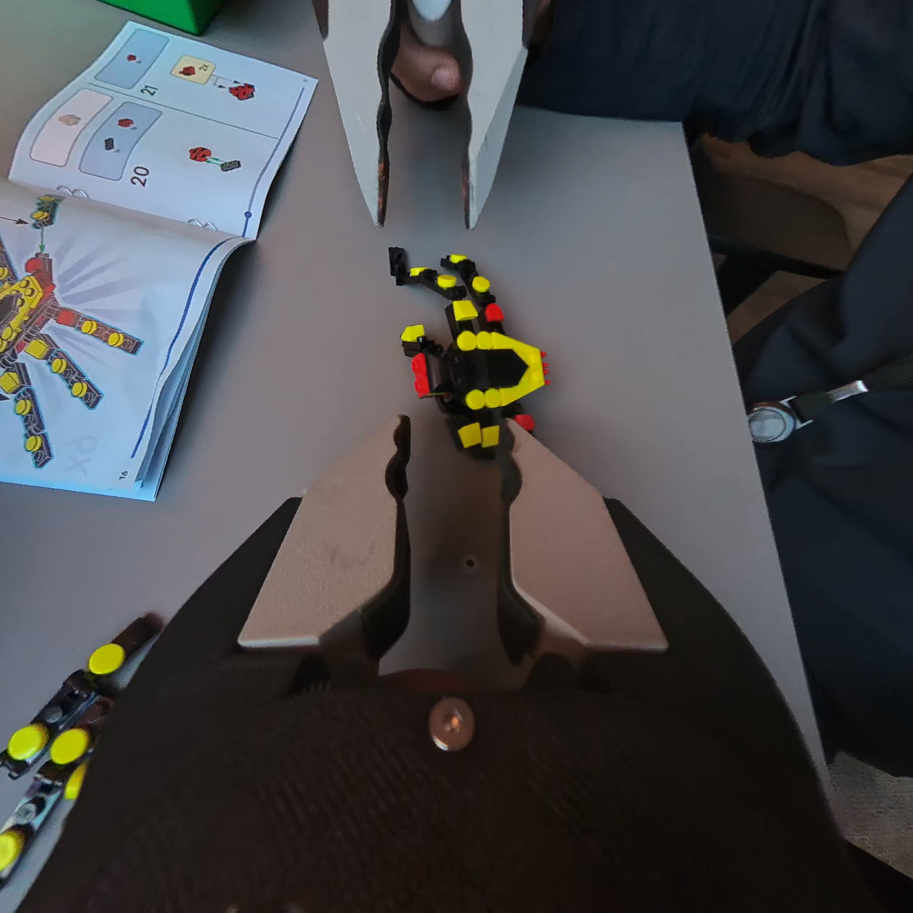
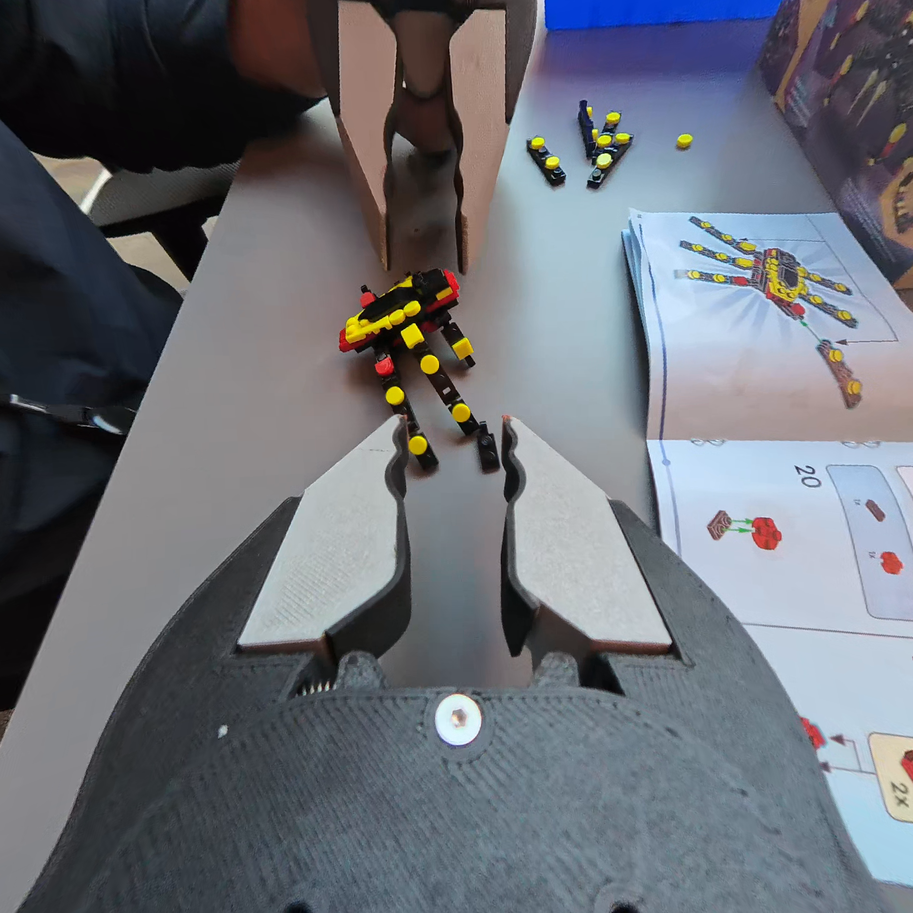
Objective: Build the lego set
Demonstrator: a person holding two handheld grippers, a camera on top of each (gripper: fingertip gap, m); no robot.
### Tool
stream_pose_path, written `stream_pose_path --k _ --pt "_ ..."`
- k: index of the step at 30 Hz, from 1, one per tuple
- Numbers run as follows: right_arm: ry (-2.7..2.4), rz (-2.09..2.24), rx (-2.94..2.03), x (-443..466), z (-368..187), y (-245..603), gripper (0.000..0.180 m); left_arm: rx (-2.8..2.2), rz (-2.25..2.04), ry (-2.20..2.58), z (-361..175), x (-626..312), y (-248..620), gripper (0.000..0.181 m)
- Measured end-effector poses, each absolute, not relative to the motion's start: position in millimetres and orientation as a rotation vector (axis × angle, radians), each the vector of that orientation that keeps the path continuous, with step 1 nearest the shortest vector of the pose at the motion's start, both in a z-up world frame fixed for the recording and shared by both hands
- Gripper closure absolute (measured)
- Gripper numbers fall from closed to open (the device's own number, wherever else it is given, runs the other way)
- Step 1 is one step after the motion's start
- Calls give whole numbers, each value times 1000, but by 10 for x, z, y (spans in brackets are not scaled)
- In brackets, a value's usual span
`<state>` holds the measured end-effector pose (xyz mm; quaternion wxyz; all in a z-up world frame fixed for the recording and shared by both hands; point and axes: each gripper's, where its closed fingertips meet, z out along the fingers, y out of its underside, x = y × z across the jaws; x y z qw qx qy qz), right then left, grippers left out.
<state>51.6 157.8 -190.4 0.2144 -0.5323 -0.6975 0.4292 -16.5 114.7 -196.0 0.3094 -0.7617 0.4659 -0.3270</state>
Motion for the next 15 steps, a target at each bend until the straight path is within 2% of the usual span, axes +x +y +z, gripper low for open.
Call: stream_pose_path --k 4,10,15 --pt "-1989 1175 -1464 496 -1951 1457 146 -2041 -926 1209 -1978 -184 1100 144" --pt "-2082 1253 -1409 622 -1931 1264 158 -2071 -894 1156 -1994 -219 1151 142" --pt "-1925 1236 -1491 526 -1867 1506 143 -2109 -772 1184 -2075 -276 1125 142"
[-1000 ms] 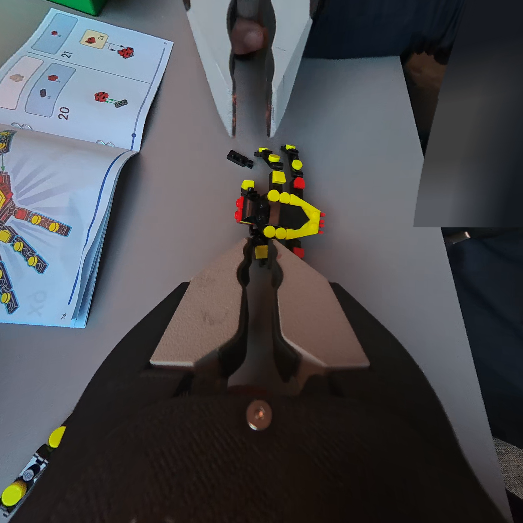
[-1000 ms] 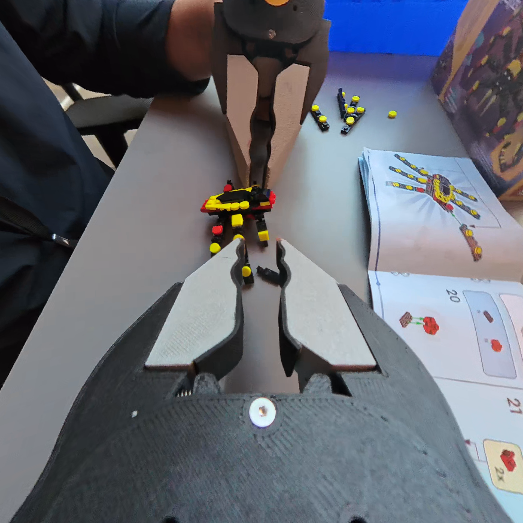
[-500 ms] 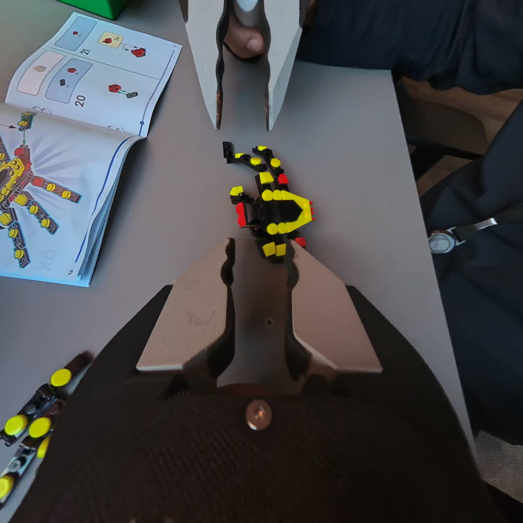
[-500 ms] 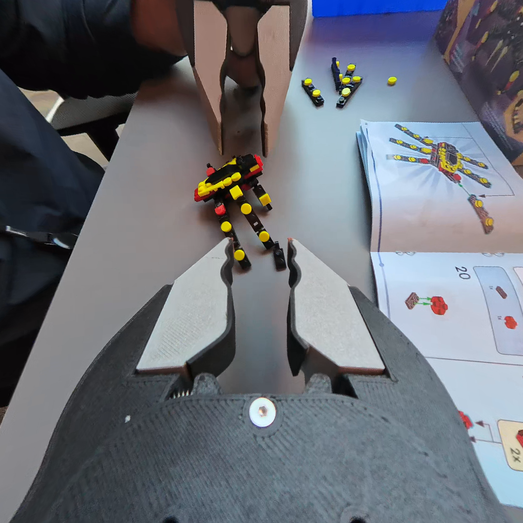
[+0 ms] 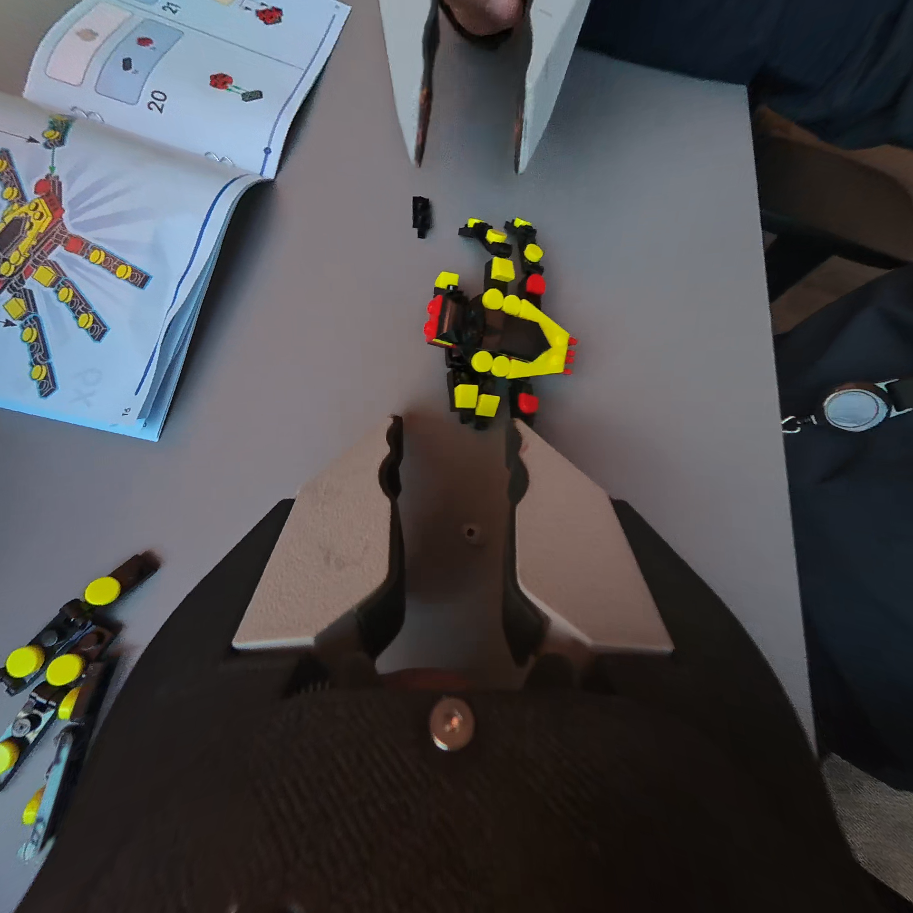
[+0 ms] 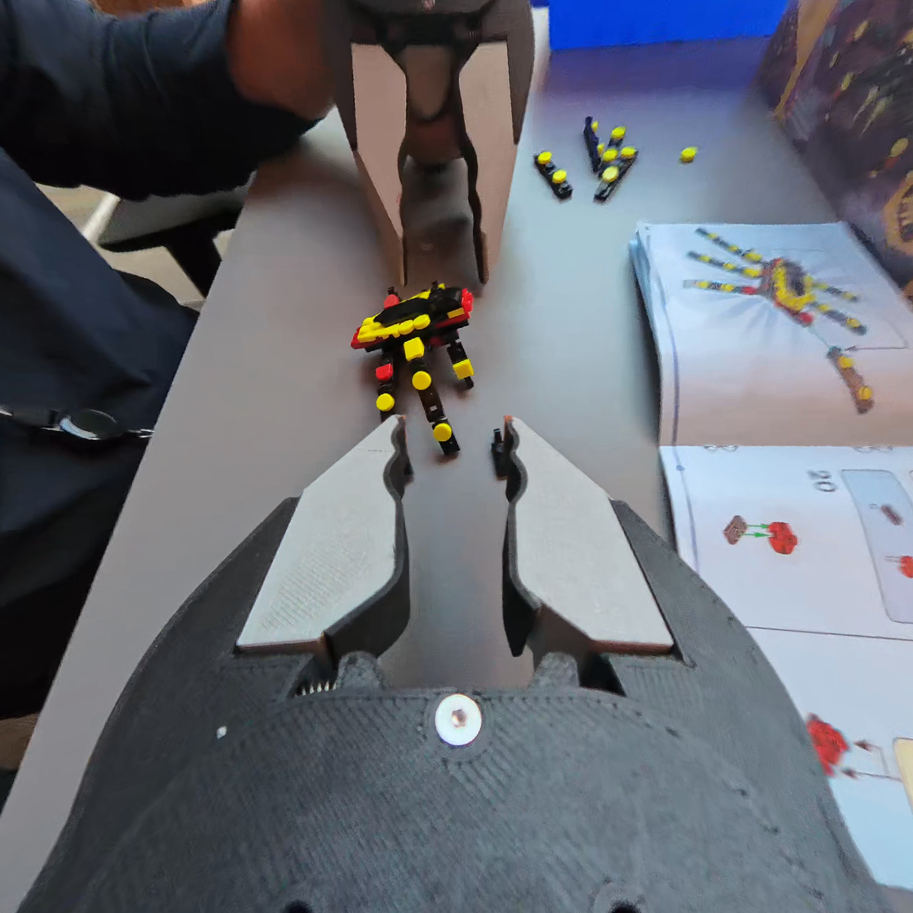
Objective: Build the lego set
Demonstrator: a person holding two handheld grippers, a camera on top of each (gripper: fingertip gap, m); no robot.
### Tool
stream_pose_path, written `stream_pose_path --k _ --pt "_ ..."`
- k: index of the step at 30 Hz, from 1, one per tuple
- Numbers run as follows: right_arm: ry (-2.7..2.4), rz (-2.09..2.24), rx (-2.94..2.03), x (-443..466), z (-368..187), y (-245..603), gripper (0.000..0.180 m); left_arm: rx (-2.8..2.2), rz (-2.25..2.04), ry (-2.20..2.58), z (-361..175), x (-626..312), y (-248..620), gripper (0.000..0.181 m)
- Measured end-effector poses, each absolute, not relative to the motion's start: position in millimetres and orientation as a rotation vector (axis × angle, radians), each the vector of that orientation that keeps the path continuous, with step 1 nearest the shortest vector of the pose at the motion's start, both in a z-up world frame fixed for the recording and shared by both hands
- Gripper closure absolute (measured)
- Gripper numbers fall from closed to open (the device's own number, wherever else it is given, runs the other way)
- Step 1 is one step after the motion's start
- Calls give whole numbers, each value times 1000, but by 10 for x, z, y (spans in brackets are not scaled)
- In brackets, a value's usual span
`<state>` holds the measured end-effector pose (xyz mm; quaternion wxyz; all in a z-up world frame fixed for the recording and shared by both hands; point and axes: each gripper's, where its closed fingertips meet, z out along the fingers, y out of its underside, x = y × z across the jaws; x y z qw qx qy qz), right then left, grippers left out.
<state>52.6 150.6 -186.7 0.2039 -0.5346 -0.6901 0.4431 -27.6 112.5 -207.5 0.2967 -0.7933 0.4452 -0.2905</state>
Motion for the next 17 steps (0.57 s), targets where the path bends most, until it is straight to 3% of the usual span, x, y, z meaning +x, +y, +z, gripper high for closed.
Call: stream_pose_path --k 4,7,17 --pt "-2120 1286 -1480 601 -2003 1210 143 -2084 -746 1133 -1992 -298 1124 143" --pt "-2192 1307 -1386 682 -1964 1033 156 -2055 -727 1056 -1896 -357 1142 142" --pt "-1666 1239 -1543 604 -1712 1764 145 -1971 -660 972 -1769 -502 900 142"
